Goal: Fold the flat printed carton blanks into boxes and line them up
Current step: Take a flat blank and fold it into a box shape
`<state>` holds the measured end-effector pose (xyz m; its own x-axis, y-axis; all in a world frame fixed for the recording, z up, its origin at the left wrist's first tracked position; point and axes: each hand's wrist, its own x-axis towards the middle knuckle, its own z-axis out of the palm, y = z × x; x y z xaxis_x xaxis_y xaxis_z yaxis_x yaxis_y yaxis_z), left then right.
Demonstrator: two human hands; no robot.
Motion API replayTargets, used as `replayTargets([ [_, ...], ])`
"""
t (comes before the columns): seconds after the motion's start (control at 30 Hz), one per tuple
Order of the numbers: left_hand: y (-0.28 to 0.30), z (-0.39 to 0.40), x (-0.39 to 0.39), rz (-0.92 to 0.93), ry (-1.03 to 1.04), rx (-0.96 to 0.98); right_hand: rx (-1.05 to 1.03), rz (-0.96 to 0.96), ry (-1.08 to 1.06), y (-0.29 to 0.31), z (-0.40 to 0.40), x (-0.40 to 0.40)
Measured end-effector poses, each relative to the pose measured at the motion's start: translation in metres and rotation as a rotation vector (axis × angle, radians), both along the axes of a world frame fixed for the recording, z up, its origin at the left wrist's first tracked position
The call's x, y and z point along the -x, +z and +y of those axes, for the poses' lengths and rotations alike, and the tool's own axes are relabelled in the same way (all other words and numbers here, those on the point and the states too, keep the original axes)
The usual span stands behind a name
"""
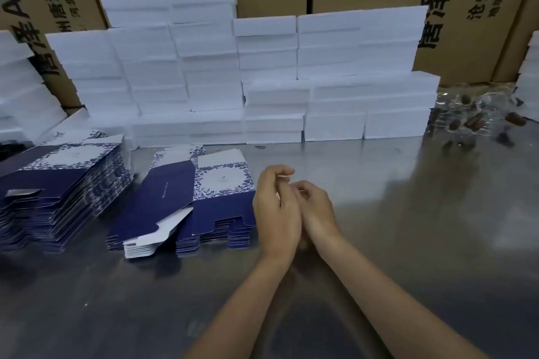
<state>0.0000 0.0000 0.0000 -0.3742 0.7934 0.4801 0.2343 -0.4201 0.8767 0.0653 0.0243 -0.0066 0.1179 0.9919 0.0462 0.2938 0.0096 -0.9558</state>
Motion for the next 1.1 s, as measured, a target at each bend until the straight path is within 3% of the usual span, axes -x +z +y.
replayTargets([
  [0.2,0.009,0.003,0.019,0.029,0.082,-0.096,0.016,-0.595,0.15,0.0,0.017,0.035],
  [0.4,0.021,0.003,0.04,0.092,0.109,-0.145,-0.115,-0.567,0.02,0.001,0.006,0.053],
  [0.47,0.027,0.003,0.048,0.107,0.131,-0.156,-0.128,-0.359,-0.041,0.007,0.003,0.053],
  [0.57,0.041,0.001,0.062,0.113,0.198,-0.197,-0.11,0.26,0.018,0.027,0.003,0.047],
  [0.63,0.051,-0.003,0.071,0.104,0.241,-0.212,-0.122,0.481,0.067,0.043,0.003,0.036],
  [0.77,0.065,-0.008,0.089,0.129,0.354,-0.214,-0.203,0.629,0.065,0.061,-0.007,-0.004],
  [0.83,0.065,-0.008,0.094,0.137,0.391,-0.125,-0.237,0.728,0.001,0.062,-0.014,-0.033],
  [0.9,0.06,-0.011,0.092,-0.017,0.222,0.068,-0.235,0.862,-0.038,0.06,-0.021,-0.061],
  [1.0,0.052,-0.02,0.076,-0.314,-0.238,0.29,-0.152,0.915,-0.03,0.049,-0.033,-0.089],
  [1.1,0.036,-0.022,0.058,-0.249,-0.355,0.249,-0.071,0.906,0.047,0.032,-0.042,-0.103],
])
